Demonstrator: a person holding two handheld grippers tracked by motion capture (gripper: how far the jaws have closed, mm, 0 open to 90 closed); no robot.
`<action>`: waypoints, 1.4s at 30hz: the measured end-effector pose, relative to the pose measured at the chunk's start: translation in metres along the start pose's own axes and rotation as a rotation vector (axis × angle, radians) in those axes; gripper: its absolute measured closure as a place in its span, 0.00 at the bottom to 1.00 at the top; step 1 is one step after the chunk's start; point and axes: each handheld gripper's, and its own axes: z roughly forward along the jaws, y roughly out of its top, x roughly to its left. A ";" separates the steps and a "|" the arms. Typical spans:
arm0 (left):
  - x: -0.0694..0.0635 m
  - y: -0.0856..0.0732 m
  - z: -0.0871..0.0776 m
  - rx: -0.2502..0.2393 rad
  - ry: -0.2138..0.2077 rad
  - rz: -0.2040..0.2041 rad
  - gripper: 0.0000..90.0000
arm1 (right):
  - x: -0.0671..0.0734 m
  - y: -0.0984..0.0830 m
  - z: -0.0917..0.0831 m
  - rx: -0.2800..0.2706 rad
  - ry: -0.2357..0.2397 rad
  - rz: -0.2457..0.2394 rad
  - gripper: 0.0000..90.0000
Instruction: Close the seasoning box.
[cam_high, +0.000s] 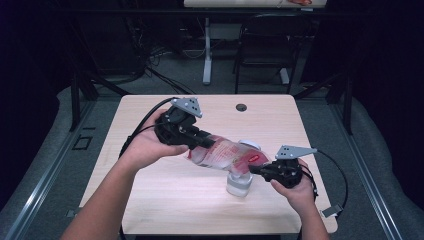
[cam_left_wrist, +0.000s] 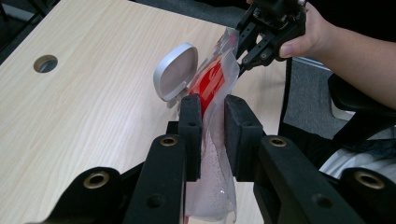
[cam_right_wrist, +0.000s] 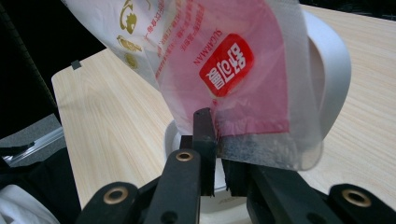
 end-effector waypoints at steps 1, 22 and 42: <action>0.000 0.000 0.000 -0.001 0.002 -0.002 0.87 | 0.000 0.000 0.000 0.000 0.000 -0.002 0.94; 0.004 -0.006 0.000 -0.011 0.000 -0.025 0.87 | -0.001 0.002 -0.005 -0.019 0.003 -0.002 0.96; 0.007 -0.013 -0.004 -0.013 0.010 -0.040 0.86 | 0.001 0.003 -0.001 -0.025 0.023 -0.002 0.97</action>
